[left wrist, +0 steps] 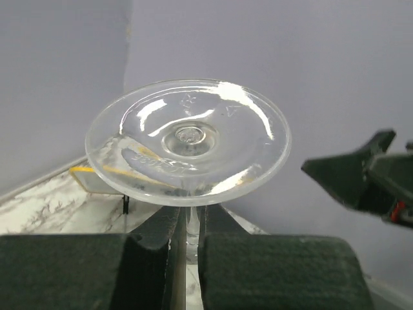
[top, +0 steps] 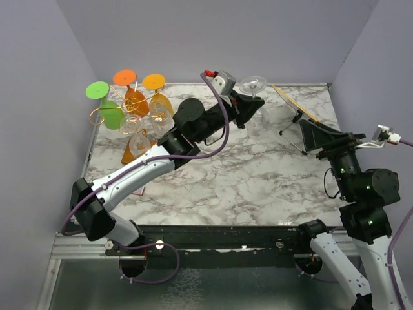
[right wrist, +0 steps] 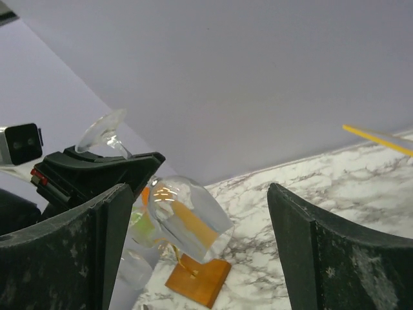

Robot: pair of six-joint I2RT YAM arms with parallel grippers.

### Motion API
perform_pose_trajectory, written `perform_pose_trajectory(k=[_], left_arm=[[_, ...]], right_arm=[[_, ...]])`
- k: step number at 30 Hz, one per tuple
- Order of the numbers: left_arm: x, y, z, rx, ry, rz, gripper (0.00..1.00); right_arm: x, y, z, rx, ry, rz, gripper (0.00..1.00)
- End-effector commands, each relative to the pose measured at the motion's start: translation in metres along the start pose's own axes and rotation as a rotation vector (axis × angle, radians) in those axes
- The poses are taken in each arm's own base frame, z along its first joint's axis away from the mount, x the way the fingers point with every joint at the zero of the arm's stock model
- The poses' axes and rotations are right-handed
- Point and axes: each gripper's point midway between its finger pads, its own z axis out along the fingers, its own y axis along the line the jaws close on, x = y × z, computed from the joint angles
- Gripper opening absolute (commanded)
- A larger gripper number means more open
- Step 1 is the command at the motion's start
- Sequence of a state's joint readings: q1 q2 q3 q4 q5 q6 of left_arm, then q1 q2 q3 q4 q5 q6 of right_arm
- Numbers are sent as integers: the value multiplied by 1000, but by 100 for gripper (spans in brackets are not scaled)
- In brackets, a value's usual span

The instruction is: Place the wine glass upside down on the wine glass rack

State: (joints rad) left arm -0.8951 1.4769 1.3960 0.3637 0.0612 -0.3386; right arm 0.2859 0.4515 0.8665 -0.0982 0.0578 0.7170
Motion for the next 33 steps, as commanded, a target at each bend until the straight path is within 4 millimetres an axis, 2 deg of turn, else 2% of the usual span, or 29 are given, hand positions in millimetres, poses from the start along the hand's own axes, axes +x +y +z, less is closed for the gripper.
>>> perform_pose_trajectory(k=[1,7,11,18,22,25,28,33], left_arm=[[-19,-25,-22,282,8,202,0],[-20,-35,-41,468,51,293,0],[-23,-23,-45,465,128,313,0],[-39,-10,-61,385,254,361,0],[-47,-9,-79,333,299,370,0],[-51,-4,-95,272,298,378,0],[-47,1,-113,221,290,398,0],[-43,7,-136,169,241,443,0]], right_arm=[[10,29,3,-161,145,-266,90],[30,65,14,-370,317,-322,90],[36,89,18,-481,378,-252,90],[44,97,36,-479,436,-96,89],[55,107,46,-519,530,9,86],[61,115,50,-586,585,21,82],[66,118,53,-611,625,25,82],[80,131,54,-674,692,132,82]])
